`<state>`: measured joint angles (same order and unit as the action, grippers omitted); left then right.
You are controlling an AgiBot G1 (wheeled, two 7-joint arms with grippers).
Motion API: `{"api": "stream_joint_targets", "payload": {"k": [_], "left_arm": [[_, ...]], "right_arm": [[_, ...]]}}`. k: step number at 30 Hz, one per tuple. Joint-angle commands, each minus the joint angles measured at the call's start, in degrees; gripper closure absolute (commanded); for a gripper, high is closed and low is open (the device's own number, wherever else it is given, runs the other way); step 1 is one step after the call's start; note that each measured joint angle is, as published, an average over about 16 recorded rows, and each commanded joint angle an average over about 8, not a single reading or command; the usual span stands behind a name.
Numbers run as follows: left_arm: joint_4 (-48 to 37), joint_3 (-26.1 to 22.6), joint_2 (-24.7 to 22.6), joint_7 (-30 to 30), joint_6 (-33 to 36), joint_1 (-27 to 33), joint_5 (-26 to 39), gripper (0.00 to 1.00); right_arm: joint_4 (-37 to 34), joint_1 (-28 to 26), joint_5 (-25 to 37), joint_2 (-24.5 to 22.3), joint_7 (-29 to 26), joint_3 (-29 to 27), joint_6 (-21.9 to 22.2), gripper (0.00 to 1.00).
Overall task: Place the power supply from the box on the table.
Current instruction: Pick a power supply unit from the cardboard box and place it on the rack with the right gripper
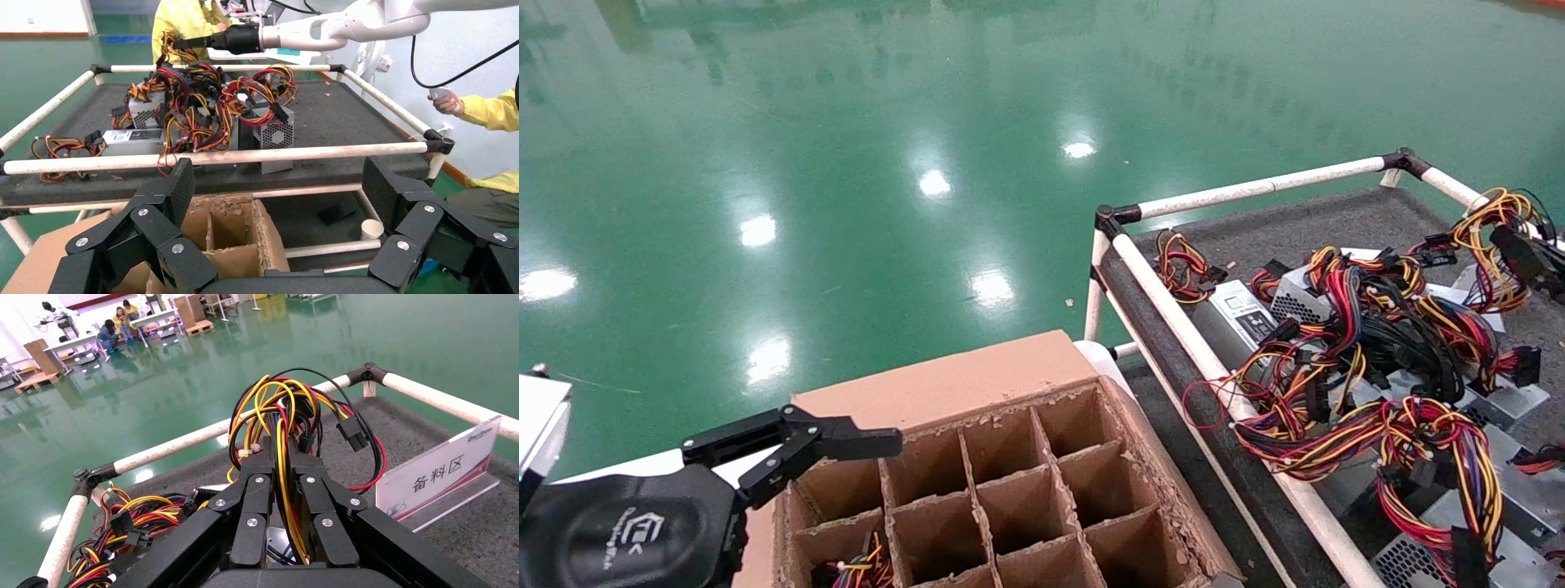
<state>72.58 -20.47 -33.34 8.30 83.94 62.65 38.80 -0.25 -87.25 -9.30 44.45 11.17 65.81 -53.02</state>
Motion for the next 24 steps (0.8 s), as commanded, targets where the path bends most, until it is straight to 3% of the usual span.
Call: {"api": "stream_joint_targets", "payload": {"k": [1, 24], "left_arm": [[0.0, 0.0, 0.0, 0.0, 0.0, 0.0, 0.0, 0.00], [0.0, 0.0, 0.0, 0.0, 0.0, 0.0, 0.0, 0.00]], "right_arm": [[0.0, 0.1, 0.2, 0.0, 0.0, 0.1, 0.1, 0.00], [1.1, -2.5, 0.5, -2.1, -0.2, 0.3, -1.8, 0.00]]}}
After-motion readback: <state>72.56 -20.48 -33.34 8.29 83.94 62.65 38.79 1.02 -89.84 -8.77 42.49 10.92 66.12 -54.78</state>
